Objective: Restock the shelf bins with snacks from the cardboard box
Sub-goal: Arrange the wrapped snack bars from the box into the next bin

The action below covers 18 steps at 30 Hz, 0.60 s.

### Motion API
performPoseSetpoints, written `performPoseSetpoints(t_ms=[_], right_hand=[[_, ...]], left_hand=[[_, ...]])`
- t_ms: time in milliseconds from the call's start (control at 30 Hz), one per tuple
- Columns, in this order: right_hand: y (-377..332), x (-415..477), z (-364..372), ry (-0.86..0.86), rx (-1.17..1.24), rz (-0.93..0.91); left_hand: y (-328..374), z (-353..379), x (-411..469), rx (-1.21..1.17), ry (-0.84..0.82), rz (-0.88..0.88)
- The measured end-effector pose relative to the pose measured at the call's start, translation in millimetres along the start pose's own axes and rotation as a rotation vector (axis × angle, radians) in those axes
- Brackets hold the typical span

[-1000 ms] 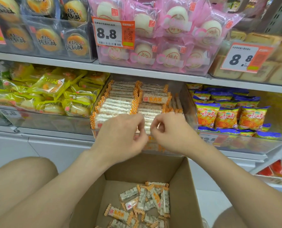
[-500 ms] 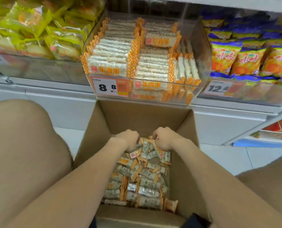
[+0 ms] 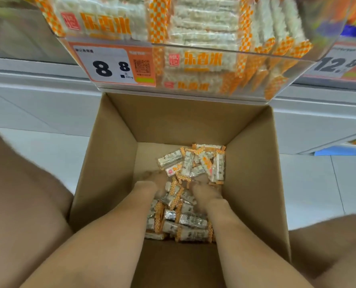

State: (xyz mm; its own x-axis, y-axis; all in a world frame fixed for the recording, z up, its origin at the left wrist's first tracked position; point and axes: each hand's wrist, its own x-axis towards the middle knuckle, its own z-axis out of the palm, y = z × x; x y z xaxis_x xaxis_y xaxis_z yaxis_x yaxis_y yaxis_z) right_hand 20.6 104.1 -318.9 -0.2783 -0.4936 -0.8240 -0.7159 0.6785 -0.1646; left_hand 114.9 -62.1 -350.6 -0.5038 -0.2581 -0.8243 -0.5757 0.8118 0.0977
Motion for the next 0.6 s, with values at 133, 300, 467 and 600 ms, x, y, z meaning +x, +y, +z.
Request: performPoseSetpoints(t_ms=[133,300,467,600], right_hand=[[10.0,4.2,-11.8,0.014,0.256,0.093],[23.4,-2.8,-35.9,0.211,0.737,0.222],[23.1,-25.7,-55.0,0.309,1.027,0.114],[14.5,-55.6,-78.3,0.372,1.058,0.02]], left_hand=[[2.0,7.0,4.3,-0.028,-0.032,-0.036],[0.9,0.8,-4.0,-0.133,-0.123,-0.002],[-6.2,-21.4,-28.4,-0.421,-0.01,0.012],[-6.6,-55.3,-63.5,-0.637,0.11,0.073]])
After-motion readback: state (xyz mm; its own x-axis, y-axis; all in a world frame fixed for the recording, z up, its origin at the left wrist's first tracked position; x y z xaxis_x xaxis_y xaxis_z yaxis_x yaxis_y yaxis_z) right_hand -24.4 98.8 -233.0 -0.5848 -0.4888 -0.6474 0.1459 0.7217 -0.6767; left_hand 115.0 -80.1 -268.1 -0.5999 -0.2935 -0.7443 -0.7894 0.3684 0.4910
